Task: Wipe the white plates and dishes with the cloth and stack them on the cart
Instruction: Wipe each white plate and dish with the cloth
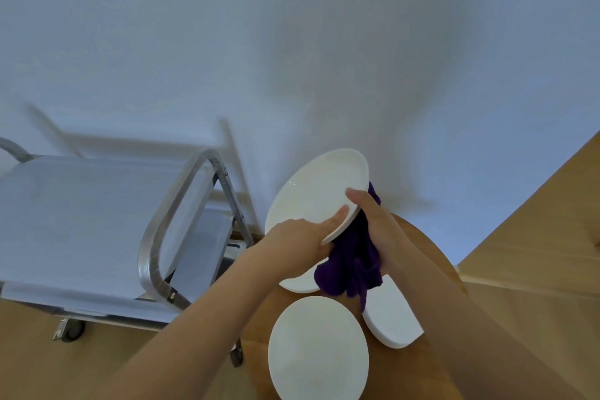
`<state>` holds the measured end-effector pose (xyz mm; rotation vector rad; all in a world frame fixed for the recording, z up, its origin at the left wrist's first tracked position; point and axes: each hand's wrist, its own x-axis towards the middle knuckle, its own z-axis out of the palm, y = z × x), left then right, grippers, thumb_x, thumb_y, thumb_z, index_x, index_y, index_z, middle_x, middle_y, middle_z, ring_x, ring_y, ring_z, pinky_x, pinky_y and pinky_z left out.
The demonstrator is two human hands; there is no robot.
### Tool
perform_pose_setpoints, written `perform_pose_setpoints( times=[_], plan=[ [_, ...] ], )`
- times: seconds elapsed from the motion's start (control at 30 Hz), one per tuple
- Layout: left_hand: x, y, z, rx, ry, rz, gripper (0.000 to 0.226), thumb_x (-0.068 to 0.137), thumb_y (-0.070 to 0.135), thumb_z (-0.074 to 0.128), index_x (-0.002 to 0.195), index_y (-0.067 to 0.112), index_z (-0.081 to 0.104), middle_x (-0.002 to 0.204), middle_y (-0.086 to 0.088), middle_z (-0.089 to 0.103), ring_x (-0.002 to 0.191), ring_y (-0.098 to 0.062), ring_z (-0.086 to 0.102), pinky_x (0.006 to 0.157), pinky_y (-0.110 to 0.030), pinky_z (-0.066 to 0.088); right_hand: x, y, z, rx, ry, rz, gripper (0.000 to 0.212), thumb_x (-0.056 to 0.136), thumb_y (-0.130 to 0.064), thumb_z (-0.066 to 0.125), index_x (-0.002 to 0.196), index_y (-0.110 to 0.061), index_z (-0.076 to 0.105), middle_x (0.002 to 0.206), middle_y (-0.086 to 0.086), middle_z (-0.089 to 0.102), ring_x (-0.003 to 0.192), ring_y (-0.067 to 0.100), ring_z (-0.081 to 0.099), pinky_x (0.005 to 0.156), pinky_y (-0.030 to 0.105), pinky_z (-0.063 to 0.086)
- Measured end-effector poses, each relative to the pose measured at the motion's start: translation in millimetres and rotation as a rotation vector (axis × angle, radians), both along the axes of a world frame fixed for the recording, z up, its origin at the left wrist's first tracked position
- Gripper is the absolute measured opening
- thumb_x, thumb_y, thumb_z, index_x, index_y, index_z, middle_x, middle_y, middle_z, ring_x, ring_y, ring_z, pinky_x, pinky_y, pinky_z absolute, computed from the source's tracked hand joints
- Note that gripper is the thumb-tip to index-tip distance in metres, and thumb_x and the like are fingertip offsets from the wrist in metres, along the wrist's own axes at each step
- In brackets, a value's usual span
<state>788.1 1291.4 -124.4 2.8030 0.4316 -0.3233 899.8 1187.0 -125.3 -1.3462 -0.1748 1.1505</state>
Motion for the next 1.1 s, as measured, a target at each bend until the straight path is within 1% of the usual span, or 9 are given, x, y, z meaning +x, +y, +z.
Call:
perform_pose_setpoints(
  times=[0.13, 0.2, 0.27, 0.37, 0.43, 0.53, 0.83, 0.97, 1.1],
  plan=[
    [-5, 3, -9, 0.084, 0.06, 0.006, 0.076, 0.091, 0.066, 0.035, 0.148, 0.045, -0.009, 0.119, -0.003, 0.061, 0.107, -0.023, 0.055, 0.107, -0.047, 0.029, 3, -7, -6, -0.05, -0.032, -0.045, 0.041, 0.073, -0.03, 0.06, 0.107, -0.008, 0.057, 0.099, 0.02, 0.063, 0.086, 0.031, 0.062, 0.079, 0.044, 0.053],
    [-16, 15, -10, -0.064, -0.023, 0.192, 0.096, 0.069, 0.091, 0.025, 0.149, 0.046, -0.004, 0.143, 0.005, 0.047, 0.136, -0.024, 0.035, 0.113, -0.052, 0.013, 6, -15, -8, -0.055, -0.016, -0.081, 0.026, 0.08, -0.026, 0.054, 0.1, -0.009, 0.055, 0.089, 0.014, 0.061, 0.079, 0.026, 0.061, 0.067, 0.037, 0.052],
    [-29, 30, -18, -0.098, -0.244, 0.455, 0.103, 0.066, 0.091, 0.024, 0.152, 0.037, 0.011, 0.152, 0.006, 0.035, 0.144, -0.022, 0.023, 0.114, -0.051, 0.017, 12, -25, -10, -0.077, -0.035, -0.113, 0.011, 0.084, -0.02, 0.05, 0.087, -0.01, 0.053, 0.072, 0.006, 0.059, 0.064, 0.019, 0.059, 0.053, 0.028, 0.048],
    [-42, 42, -39, -0.521, -0.471, 0.926, 0.066, 0.092, 0.055, 0.048, 0.147, 0.022, 0.035, 0.148, -0.006, 0.043, 0.132, -0.027, 0.044, 0.104, -0.045, 0.039, 18, -38, -19, -0.122, -0.152, -0.087, 0.01, 0.084, -0.014, 0.048, 0.075, -0.01, 0.046, 0.059, 0.002, 0.051, 0.049, 0.011, 0.052, 0.042, 0.022, 0.042],
    [-47, 42, -55, -0.844, -0.487, 1.072, 0.022, 0.097, 0.039, 0.05, 0.111, 0.024, 0.06, 0.122, -0.008, 0.062, 0.105, -0.026, 0.061, 0.082, -0.037, 0.053, 16, -42, -30, -0.159, -0.195, -0.043, 0.009, 0.084, -0.011, 0.048, 0.076, -0.009, 0.045, 0.06, 0.002, 0.047, 0.049, 0.011, 0.05, 0.044, 0.023, 0.041],
    [-54, 36, -76, -0.818, -0.468, 1.06, 0.027, 0.1, 0.029, 0.046, 0.086, 0.01, 0.059, 0.092, -0.016, 0.063, 0.083, -0.026, 0.057, 0.073, -0.035, 0.048, 14, -47, -53, -0.256, -0.245, -0.007, 0.008, 0.083, -0.011, 0.052, 0.078, -0.005, 0.05, 0.062, 0.007, 0.052, 0.053, 0.016, 0.054, 0.047, 0.024, 0.044],
    [-84, -4, -152, -0.628, -0.221, 1.161, 0.028, 0.101, 0.028, 0.044, 0.081, 0.015, 0.058, 0.08, -0.006, 0.061, 0.072, -0.016, 0.058, 0.064, -0.021, 0.045, 6, -57, -131, -0.625, -0.472, 0.135, 0.022, 0.078, -0.019, 0.069, 0.082, 0.0, 0.058, 0.073, 0.013, 0.064, 0.063, 0.023, 0.062, 0.058, 0.031, 0.048],
    [-102, -25, -179, -0.629, -0.178, 1.21, 0.029, 0.101, 0.026, 0.045, 0.083, 0.009, 0.06, 0.079, -0.007, 0.062, 0.071, -0.016, 0.058, 0.062, -0.02, 0.042, -2, -63, -159, -0.766, -0.608, 0.373, 0.028, 0.083, -0.034, 0.065, 0.074, -0.012, 0.05, 0.068, 0.002, 0.059, 0.059, 0.012, 0.054, 0.054, 0.023, 0.041],
    [-118, -36, -203, -0.589, -0.064, 1.182, 0.027, 0.101, 0.028, 0.044, 0.089, 0.011, 0.061, 0.084, -0.007, 0.064, 0.078, -0.018, 0.062, 0.063, -0.019, 0.044, -4, -65, -174, -0.863, -0.692, 0.365, 0.025, 0.087, -0.039, 0.06, 0.076, -0.024, 0.043, 0.076, -0.002, 0.057, 0.069, 0.012, 0.054, 0.064, 0.025, 0.046]
  ],
)
